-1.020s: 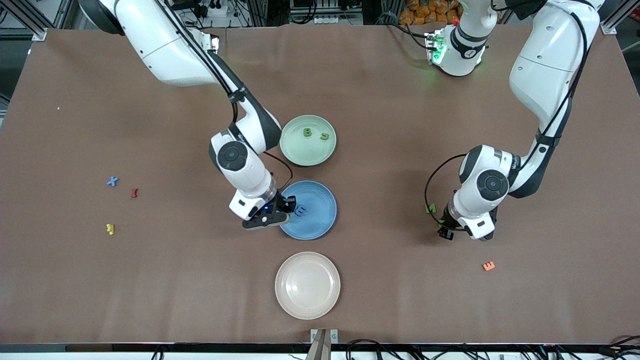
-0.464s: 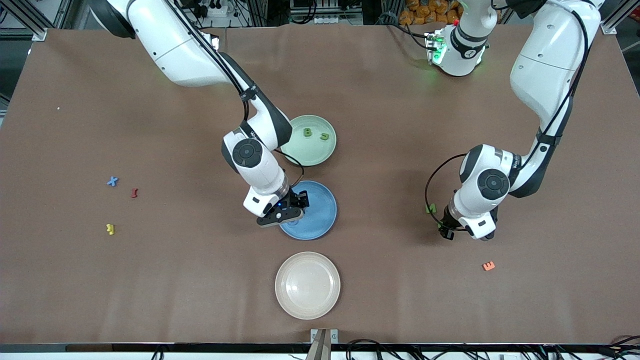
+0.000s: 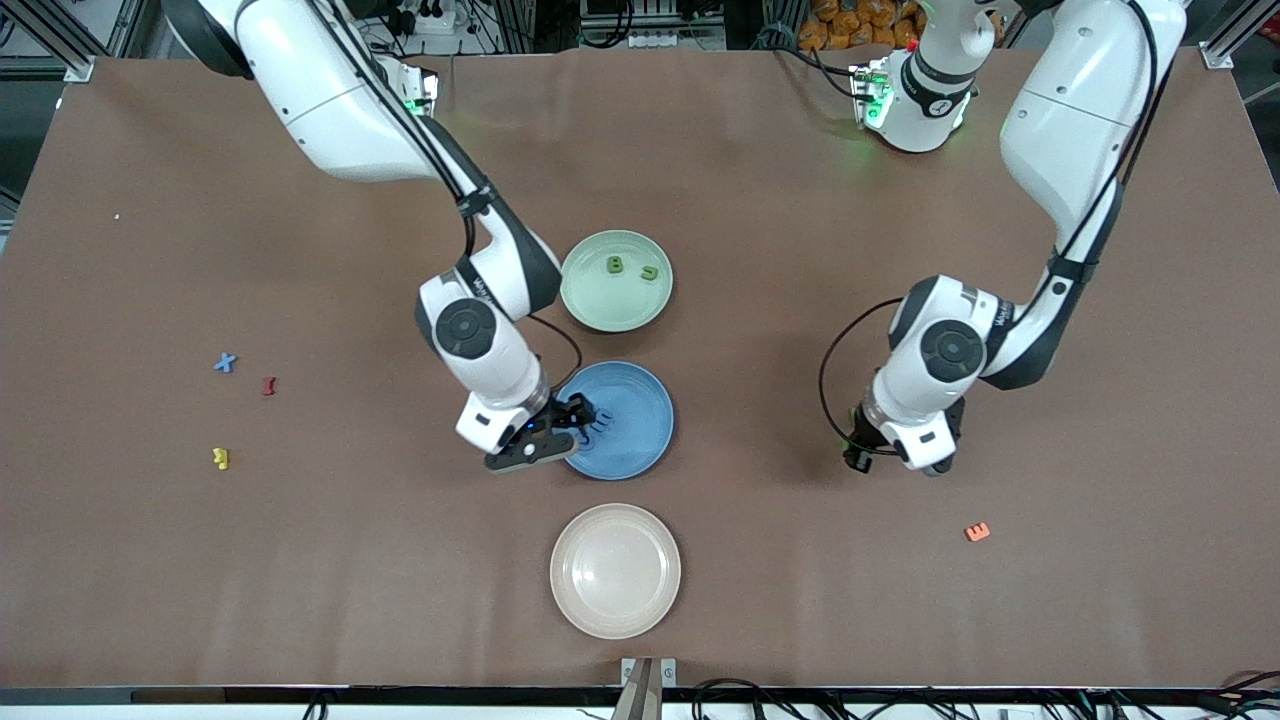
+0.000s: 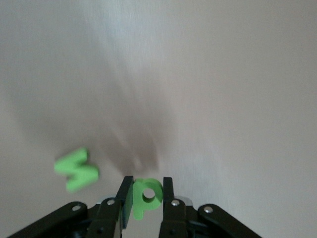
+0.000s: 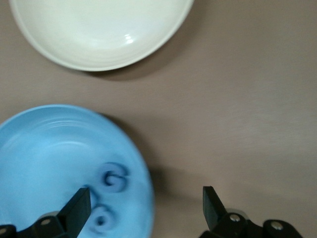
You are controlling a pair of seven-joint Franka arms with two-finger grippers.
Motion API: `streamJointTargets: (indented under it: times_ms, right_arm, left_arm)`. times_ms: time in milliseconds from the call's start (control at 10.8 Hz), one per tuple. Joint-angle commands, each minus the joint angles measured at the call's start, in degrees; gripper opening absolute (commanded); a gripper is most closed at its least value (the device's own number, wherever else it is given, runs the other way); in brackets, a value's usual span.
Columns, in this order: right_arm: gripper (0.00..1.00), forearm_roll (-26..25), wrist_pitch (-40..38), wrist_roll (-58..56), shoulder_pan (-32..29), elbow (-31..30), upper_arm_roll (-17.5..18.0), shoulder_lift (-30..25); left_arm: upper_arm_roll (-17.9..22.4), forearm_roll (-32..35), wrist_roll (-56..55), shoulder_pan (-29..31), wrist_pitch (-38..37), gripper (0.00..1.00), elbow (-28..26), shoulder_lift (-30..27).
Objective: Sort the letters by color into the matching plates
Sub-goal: 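Place the p on the green plate while the right gripper returns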
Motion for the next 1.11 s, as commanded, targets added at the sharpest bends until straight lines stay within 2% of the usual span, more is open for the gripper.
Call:
streamJointTargets:
  times_ms: [0,185,371,556,742,927,1020]
  right_arm:
    - [1.0,-0.1,-6.1,-7.1,-4.8,0.1,-0.4,-3.4]
    - [1.0,-0.1,-11.0,-13.2,-8.4,-0.3,-0.5,-6.2]
    - [1.0,-0.1,-17.7,-20.9,-14.1,-0.5,-0.5,-9.5]
    - [1.0,0.1,-22.7,-28.2,-20.2,-0.6,-0.3,-12.4]
    - [1.0,0.1,-24.6,-31.3,-26.3,-2.2,0.0,-15.0]
    - [1.0,0.0,-24.1,-34.8,-31.6,-4.8,0.0,-17.1]
    - [1.0,0.0,-24.0,-34.9,-33.8,-6.0,0.0,-17.8]
  left_arm:
    - [-0.1,-0.7,-3.4,-7.2,-6.5,0.0,-0.5,-3.8]
    - [-0.1,-0.9,-6.6,-14.5,-10.0,0.0,0.7,-4.4]
    - [-0.1,-0.6,-14.2,-22.3,-13.6,0.0,1.6,-4.5]
    - [-0.2,-1.0,-15.8,-28.8,-18.0,0.0,3.8,-4.6]
    - [-0.3,-1.0,-18.2,-33.4,-18.4,0.0,4.5,-4.4]
    - [-0.2,-1.4,-19.0,-38.9,-18.4,0.0,7.4,-1.6]
    - [-0.2,-1.4,-19.5,-39.8,-18.4,0.0,7.6,-1.4]
